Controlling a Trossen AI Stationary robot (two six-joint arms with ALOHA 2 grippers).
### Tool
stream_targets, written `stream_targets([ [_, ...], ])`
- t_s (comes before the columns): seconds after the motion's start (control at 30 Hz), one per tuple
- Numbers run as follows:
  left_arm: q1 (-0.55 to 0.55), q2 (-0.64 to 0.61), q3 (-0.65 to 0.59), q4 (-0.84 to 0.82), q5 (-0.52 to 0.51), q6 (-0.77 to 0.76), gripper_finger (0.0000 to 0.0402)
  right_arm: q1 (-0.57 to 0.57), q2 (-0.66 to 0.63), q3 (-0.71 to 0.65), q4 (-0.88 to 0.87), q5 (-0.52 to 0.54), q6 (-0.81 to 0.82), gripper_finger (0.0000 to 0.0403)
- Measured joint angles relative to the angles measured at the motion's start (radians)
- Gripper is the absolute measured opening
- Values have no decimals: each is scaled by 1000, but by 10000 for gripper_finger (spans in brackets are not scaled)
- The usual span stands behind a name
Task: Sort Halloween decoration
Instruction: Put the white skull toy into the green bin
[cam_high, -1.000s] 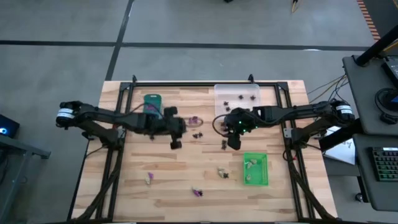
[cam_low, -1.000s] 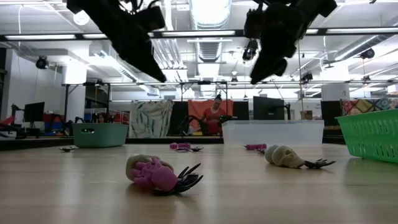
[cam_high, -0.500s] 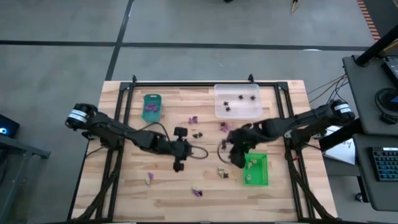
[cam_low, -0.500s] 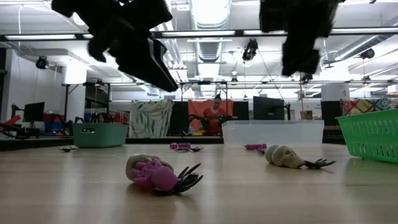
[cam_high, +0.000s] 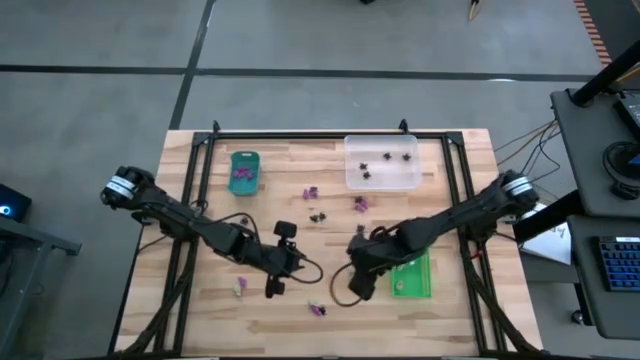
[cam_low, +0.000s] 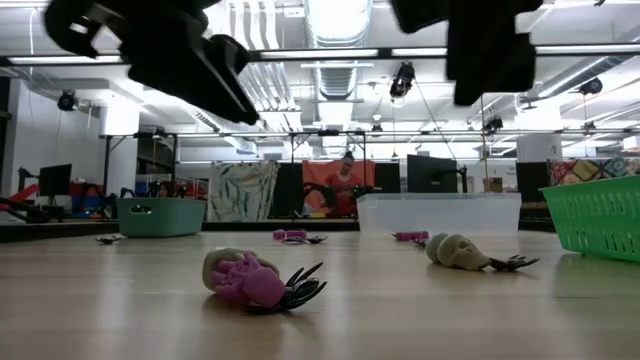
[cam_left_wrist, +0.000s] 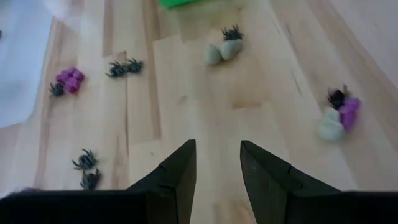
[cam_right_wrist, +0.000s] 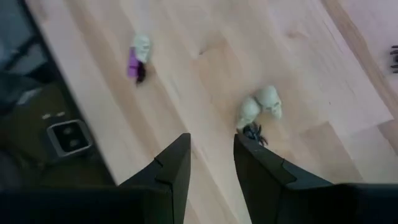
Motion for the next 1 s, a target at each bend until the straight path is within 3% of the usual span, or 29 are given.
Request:
stream_targets([
  [0.4,-130,-8,0,-90,-10,-68,109,-3,338,347,-438,77,-29,114],
  [0.5,-160,-8,0,-95,-14,-68,109,-3,391,389,-449,97,-78,114],
  [0.67,-206,-8,-3,-109,-106,-68,109,-6,453,433,-446,100,-136,114],
  [1.0,-232,-8,-3,-140,-195,-95,109,-21,485,437,-451,101,-162,114],
])
